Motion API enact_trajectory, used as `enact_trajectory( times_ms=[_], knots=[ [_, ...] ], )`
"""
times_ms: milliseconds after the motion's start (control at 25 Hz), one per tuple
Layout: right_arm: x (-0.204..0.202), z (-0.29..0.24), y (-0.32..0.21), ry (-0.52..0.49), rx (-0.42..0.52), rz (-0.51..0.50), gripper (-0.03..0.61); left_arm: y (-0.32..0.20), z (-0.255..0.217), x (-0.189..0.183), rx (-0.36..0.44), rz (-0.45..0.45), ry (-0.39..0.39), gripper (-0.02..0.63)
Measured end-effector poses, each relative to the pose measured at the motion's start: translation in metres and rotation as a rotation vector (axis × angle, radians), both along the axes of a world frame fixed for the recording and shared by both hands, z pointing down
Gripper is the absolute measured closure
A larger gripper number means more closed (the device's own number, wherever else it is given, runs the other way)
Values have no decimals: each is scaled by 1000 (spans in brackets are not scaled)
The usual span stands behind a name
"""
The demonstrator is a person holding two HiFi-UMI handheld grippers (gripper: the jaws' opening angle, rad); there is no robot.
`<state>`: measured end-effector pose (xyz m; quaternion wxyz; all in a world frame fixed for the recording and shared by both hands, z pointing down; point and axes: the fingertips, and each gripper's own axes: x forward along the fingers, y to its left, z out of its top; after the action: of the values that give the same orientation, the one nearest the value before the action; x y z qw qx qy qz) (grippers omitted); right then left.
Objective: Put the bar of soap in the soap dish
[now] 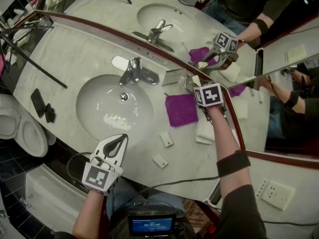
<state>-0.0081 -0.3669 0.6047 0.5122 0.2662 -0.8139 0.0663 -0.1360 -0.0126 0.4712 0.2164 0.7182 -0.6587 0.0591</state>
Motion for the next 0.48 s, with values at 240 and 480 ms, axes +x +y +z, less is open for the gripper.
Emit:
enact_trajectory(
  times_ms=[240, 480],
  knots=[
    [34, -32, 7, -109, 2, 142, 437, -2, -17, 9, 5, 54, -27, 612],
    [97, -62, 31, -174, 23, 270, 438, -15, -38, 26, 20, 161, -62, 612]
  ],
)
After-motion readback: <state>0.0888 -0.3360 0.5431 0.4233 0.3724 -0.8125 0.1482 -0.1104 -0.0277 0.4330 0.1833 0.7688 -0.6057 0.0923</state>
